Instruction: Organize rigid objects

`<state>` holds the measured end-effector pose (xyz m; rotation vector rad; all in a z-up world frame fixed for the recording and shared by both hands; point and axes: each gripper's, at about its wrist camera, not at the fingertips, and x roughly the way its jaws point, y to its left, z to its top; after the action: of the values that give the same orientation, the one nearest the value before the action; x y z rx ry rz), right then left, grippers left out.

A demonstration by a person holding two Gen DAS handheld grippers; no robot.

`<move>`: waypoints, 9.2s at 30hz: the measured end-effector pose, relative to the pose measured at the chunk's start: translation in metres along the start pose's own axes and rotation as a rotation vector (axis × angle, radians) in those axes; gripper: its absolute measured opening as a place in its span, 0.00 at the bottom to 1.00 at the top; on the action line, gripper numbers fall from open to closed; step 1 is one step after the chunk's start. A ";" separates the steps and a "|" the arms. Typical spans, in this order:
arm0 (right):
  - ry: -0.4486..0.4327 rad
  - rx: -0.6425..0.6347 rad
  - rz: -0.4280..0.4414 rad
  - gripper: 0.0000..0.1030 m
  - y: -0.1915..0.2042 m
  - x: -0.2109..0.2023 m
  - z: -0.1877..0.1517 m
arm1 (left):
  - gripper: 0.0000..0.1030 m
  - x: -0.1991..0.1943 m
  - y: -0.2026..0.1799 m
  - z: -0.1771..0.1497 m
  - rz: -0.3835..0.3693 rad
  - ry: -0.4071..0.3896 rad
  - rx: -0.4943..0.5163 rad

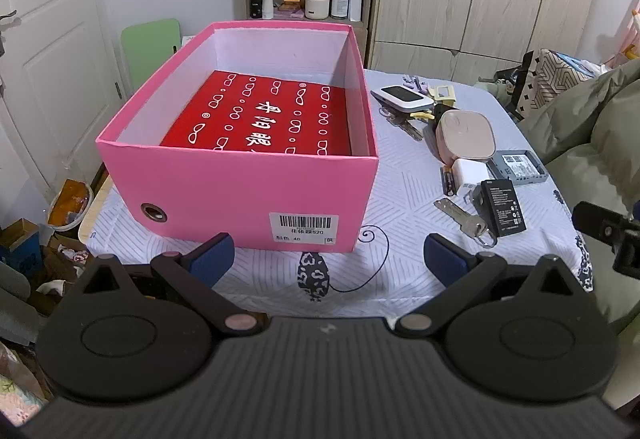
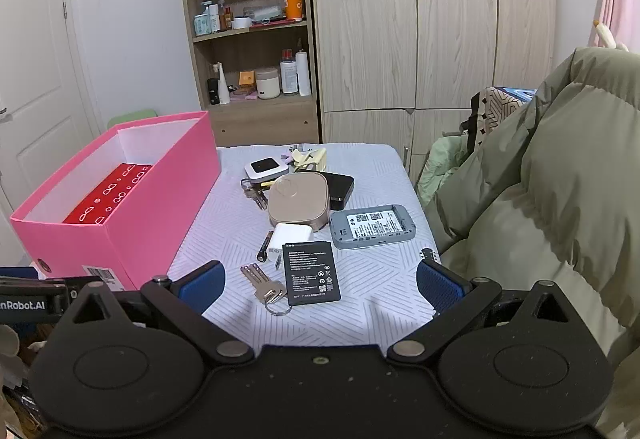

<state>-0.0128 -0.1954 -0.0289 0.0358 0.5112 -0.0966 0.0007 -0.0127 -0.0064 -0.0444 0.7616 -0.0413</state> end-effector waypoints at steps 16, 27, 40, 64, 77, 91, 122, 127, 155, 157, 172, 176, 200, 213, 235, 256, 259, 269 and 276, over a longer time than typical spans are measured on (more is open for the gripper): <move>0.009 0.004 -0.011 1.00 -0.001 0.006 -0.002 | 0.99 0.004 -0.003 -0.004 0.001 -0.002 0.009; 0.005 0.013 -0.036 1.00 -0.010 0.004 -0.004 | 0.99 0.005 -0.019 -0.007 -0.020 0.003 0.029; 0.001 0.014 -0.037 1.00 -0.014 0.003 -0.004 | 0.99 0.004 -0.031 -0.008 -0.034 0.004 0.054; -0.003 -0.007 -0.022 1.00 -0.007 0.008 -0.003 | 0.99 0.005 -0.033 -0.006 -0.045 0.013 0.059; -0.196 0.003 0.087 1.00 -0.026 -0.003 0.022 | 0.95 -0.024 -0.002 0.043 -0.151 0.012 0.162; 0.014 -0.013 0.254 0.71 -0.022 0.045 0.018 | 0.95 0.003 0.090 0.105 -0.104 0.075 0.206; 0.305 -0.057 0.131 0.70 -0.011 0.137 0.016 | 0.11 0.125 0.165 0.141 0.017 0.218 0.125; 0.345 -0.046 0.122 0.57 -0.012 0.148 0.017 | 0.08 0.138 0.171 0.138 -0.004 0.240 0.064; 0.180 -0.039 0.604 0.53 0.066 0.129 0.145 | 0.05 0.130 0.148 0.126 0.002 0.156 0.025; 0.280 -0.029 0.668 0.53 0.089 0.156 0.155 | 0.05 0.132 0.146 0.126 -0.008 0.154 0.016; 0.770 0.233 0.591 0.53 0.187 0.338 0.122 | 0.05 0.134 0.142 0.125 0.001 0.144 0.024; 0.763 0.264 0.576 0.53 0.198 0.342 0.122 | 0.05 0.133 0.140 0.123 0.004 0.145 0.030; 0.403 0.057 0.709 0.70 0.145 0.203 0.173 | 0.05 0.132 0.141 0.122 -0.005 0.139 0.019; 0.270 0.038 0.586 0.72 0.047 0.139 0.131 | 0.05 0.132 0.142 0.122 -0.003 0.139 0.020; 0.258 -0.119 0.109 0.72 -0.005 0.192 0.051 | 0.05 0.132 0.142 0.122 -0.001 0.138 0.021; 0.233 0.013 0.155 0.77 -0.011 0.219 0.048 | 0.05 0.129 0.140 0.124 0.006 0.123 0.036; 0.205 0.020 0.169 0.77 -0.013 0.211 0.051 | 0.05 0.129 0.142 0.124 0.003 0.121 0.031; 0.109 0.044 0.388 0.78 0.004 0.167 0.092 | 0.05 0.128 0.140 0.123 0.002 0.114 0.030; 0.150 -0.003 0.726 0.78 0.063 0.167 0.144 | 0.05 0.129 0.140 0.122 0.000 0.112 0.024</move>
<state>0.2089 -0.1546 0.0158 0.2241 0.6212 0.6207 0.1809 0.1236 -0.0145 -0.0196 0.8734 -0.0530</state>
